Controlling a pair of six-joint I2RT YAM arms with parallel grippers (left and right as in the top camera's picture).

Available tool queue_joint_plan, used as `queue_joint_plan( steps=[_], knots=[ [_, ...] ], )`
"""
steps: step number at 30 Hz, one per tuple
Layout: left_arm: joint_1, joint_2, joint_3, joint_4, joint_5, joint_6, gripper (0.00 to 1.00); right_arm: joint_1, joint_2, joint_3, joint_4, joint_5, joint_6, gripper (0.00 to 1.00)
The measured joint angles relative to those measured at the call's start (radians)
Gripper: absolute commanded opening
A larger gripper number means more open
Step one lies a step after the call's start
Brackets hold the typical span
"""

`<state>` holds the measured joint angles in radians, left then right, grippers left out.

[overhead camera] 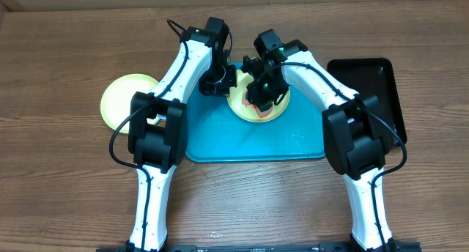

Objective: Clean dirty plates on tray and stack at the side
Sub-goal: 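Scrub the front yellow plate's red smear with the sponge in the right gripper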

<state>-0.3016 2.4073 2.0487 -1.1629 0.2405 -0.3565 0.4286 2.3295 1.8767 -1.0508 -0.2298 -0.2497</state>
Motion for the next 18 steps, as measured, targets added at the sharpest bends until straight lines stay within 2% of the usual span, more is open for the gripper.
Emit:
queue_joint_plan(
  steps=[6, 9, 13, 18],
  knots=[
    [0.000, 0.000, 0.000, 0.006, 0.003, 0.000, 0.04, 0.013, 0.000, 0.002, 0.085, 0.172, -0.106, 0.04],
    [0.000, 0.000, 0.000, 0.004, 0.003, 0.000, 0.04, 0.009, 0.000, 0.002, 0.198, 0.266, -0.147, 0.04],
    [0.000, 0.000, 0.000, 0.001, 0.002, 0.000, 0.04, 0.001, 0.000, 0.002, 0.250, 0.330, -0.159, 0.04],
    [0.000, 0.000, 0.000, 0.000, 0.002, 0.000, 0.04, -0.002, 0.000, 0.002, 0.237, 0.396, -0.136, 0.04]
  ],
)
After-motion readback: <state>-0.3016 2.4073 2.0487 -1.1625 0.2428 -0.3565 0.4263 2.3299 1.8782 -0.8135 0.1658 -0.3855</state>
